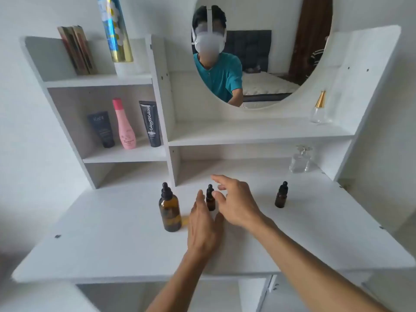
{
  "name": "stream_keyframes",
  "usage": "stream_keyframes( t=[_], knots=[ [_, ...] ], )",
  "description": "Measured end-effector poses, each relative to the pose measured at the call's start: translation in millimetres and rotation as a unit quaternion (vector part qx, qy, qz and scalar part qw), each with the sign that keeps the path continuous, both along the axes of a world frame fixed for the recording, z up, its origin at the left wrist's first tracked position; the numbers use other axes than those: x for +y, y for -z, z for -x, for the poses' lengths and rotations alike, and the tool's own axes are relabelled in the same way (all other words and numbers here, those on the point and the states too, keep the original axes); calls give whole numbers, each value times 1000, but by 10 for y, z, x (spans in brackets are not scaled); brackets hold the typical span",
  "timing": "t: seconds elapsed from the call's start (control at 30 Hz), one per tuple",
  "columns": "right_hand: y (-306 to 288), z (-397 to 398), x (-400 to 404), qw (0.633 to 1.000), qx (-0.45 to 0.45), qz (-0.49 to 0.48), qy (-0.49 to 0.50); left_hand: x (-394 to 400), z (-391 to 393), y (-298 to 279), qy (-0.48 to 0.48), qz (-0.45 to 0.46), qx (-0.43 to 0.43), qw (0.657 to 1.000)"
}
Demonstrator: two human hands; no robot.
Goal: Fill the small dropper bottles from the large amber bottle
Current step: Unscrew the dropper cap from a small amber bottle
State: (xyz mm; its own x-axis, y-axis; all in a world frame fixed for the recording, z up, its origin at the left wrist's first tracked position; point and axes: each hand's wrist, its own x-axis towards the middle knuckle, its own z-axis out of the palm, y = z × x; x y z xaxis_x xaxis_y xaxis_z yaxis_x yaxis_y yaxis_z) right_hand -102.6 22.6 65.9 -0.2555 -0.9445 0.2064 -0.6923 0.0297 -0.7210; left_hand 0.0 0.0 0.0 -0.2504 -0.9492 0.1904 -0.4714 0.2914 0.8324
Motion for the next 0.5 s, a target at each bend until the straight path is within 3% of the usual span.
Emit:
stream_keyframes(
  t=[0.5],
  knots=[
    [201,32,-155,999,18,27,-16,-151,-23,64,-52,7,16,999]
  ],
)
